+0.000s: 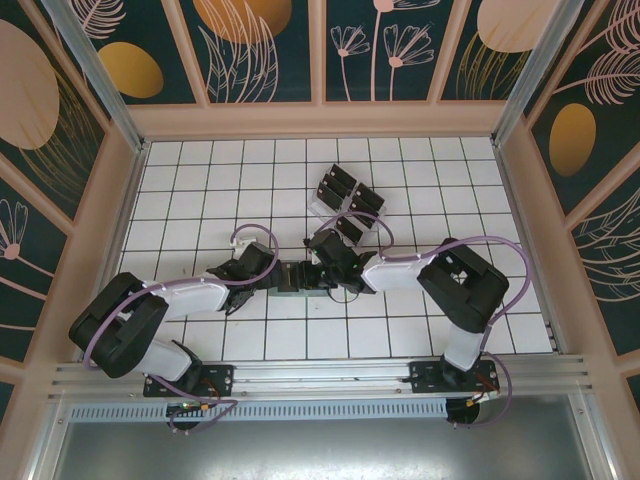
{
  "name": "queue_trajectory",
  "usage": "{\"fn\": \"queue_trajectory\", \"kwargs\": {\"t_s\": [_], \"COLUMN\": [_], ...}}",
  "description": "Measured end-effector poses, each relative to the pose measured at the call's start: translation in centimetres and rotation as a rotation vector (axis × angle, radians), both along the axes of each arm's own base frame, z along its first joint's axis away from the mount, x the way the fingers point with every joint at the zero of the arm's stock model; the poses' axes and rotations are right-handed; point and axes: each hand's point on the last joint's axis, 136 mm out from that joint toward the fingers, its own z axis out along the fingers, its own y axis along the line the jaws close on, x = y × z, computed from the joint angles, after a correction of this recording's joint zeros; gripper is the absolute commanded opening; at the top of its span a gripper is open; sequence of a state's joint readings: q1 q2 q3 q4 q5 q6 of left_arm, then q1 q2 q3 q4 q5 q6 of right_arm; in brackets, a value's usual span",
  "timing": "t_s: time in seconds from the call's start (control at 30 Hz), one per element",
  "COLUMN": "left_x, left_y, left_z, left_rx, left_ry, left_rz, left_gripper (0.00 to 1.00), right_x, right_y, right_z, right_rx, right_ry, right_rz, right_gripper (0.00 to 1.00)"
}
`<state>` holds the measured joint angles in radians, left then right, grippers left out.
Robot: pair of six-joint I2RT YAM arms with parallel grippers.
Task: Put the credit cards into the card holder
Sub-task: Insert the credit card into the card slot.
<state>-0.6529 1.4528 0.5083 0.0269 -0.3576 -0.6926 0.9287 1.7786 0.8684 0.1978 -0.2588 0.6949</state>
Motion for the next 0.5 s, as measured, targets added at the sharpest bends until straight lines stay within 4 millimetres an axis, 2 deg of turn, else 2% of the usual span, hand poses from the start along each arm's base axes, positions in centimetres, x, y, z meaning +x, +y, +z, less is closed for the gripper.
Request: {"fn": "queue_trajectory", "kwargs": {"t_s": [0.5], "left_x": [0.0], "left_y": [0.02], "left_z": [0.01], "left_rx": [-0.003], "left_ry": [-0.005], "left_rz": [0.0], "left_gripper": [0.98], "right_x": [-0.77], "right_y": [-0.25], "right_z": [-0.67], "right_rx": [-0.012], "right_ry": [0.021], "right_rz": [-0.003], "right_gripper": [0.35]}}
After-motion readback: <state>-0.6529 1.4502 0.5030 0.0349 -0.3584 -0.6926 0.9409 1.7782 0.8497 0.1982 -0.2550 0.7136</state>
